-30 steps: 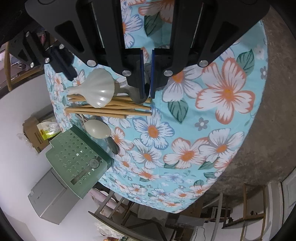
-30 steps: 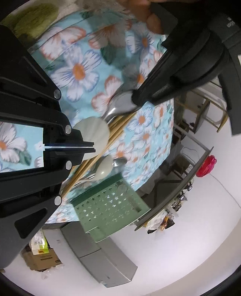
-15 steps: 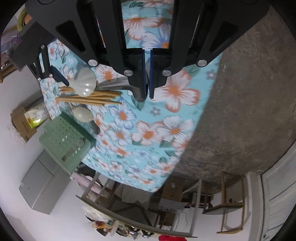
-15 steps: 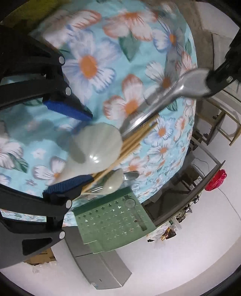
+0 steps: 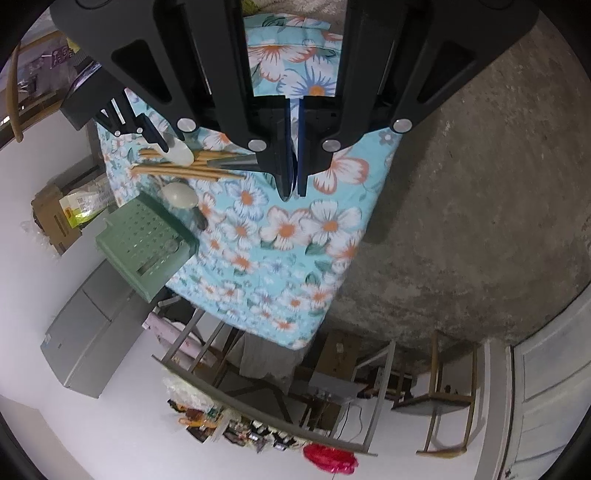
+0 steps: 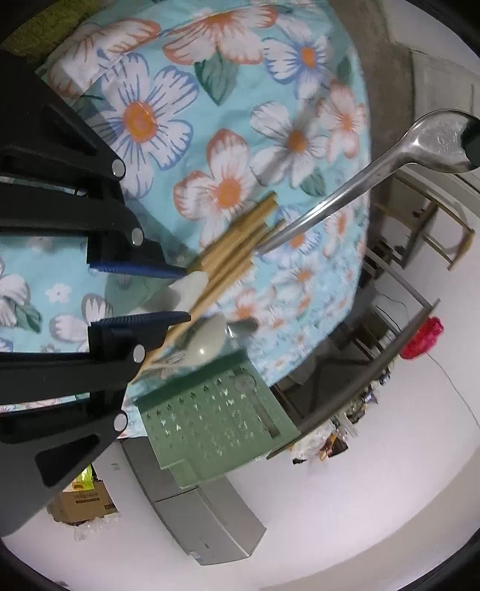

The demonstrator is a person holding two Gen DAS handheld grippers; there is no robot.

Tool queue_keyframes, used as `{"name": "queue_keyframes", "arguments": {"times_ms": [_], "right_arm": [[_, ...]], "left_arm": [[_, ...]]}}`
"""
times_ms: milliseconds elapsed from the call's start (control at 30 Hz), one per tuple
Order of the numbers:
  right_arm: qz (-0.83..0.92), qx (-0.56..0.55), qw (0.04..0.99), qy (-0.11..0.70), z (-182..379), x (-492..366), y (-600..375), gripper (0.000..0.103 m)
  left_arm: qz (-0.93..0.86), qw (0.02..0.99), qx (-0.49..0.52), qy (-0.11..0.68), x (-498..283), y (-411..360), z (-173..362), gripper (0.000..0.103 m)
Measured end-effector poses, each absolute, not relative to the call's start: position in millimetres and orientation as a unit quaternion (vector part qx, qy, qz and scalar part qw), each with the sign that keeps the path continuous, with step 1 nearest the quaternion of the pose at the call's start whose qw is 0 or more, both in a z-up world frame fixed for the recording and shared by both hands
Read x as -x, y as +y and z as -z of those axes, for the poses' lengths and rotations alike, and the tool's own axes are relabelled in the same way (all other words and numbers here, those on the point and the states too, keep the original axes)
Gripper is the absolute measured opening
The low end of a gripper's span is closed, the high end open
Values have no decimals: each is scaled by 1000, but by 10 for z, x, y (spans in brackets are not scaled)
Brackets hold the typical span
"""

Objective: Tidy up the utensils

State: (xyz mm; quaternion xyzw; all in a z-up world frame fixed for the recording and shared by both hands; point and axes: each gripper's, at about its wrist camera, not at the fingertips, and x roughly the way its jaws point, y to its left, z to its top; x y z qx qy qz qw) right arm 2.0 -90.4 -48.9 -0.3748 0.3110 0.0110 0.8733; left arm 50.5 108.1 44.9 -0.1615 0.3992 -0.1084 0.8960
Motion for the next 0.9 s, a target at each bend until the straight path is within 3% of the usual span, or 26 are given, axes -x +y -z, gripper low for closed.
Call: {"name": "queue_keyframes", "arguments": {"times_ms": [233,467,633,900], "right_arm": [[-1,306,913,271,-12,22,-1205,10],[15,172,951,258,-538,-86,-1832,6],[22,97,964,249,-776,-128,-2247,2],[21,3,972,234,-1000,-191,-2860,2]], "left_arm": [[144,912,171,344,-618,1004,-938,1],[205,933,130,265,-1143,350,-1465,1],[200,955,25,217,-1499,-370,-1678,1],[191,945,-144,223,-1770,-1276,-1517,1]]}}
